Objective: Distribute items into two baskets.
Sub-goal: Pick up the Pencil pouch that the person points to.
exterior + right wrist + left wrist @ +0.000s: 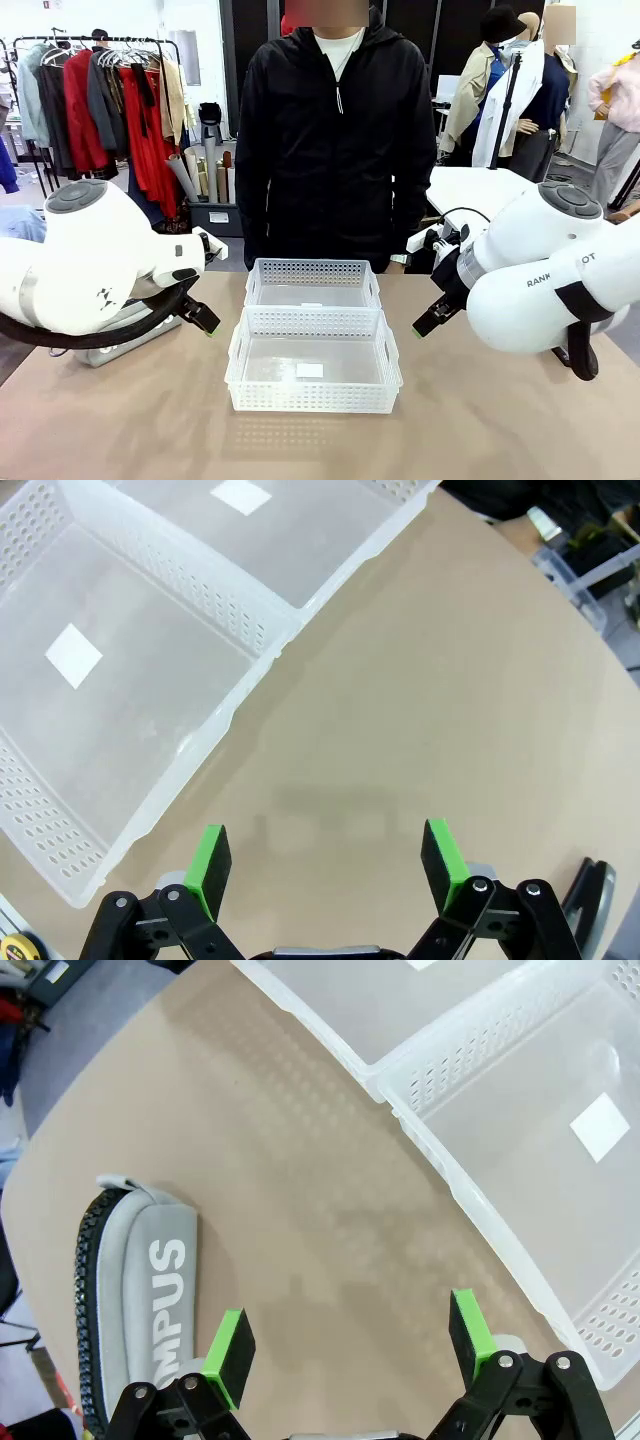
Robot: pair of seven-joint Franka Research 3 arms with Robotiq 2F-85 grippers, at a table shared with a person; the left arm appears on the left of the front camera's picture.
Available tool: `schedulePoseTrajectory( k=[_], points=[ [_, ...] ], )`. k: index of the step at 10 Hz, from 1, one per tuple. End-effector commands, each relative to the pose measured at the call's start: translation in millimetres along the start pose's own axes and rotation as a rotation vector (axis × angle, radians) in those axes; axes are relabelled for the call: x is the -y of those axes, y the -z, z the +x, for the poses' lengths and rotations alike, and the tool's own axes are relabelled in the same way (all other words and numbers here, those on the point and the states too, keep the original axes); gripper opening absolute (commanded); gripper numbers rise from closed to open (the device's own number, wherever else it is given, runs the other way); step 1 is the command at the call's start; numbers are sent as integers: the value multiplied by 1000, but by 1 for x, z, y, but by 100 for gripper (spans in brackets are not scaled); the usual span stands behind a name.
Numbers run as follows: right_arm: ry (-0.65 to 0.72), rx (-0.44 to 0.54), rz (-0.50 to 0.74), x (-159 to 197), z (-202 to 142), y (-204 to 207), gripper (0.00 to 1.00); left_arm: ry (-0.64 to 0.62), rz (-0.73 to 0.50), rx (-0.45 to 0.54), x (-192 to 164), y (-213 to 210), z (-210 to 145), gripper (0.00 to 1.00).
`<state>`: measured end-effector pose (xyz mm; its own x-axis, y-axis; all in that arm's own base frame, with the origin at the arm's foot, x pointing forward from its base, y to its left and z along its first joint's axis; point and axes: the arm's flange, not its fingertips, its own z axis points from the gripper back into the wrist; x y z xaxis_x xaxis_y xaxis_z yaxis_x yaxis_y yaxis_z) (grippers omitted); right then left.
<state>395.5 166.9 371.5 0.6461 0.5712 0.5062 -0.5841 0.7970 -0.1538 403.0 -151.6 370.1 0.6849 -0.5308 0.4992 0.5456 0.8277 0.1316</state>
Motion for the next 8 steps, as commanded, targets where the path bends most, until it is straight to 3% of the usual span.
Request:
schedulePoseTrajectory(
  k=[1,4,8],
  points=[
    [0,0,0,0,0,0,100,0,0,0,0,0,0,100],
    [9,2,-10,3,0,-6,100,-28,1,14,-5,-7,0,100],
    [52,52,25,22,8,-51,100,-68,-8,64,-33,-56,6,100]
  ],
)
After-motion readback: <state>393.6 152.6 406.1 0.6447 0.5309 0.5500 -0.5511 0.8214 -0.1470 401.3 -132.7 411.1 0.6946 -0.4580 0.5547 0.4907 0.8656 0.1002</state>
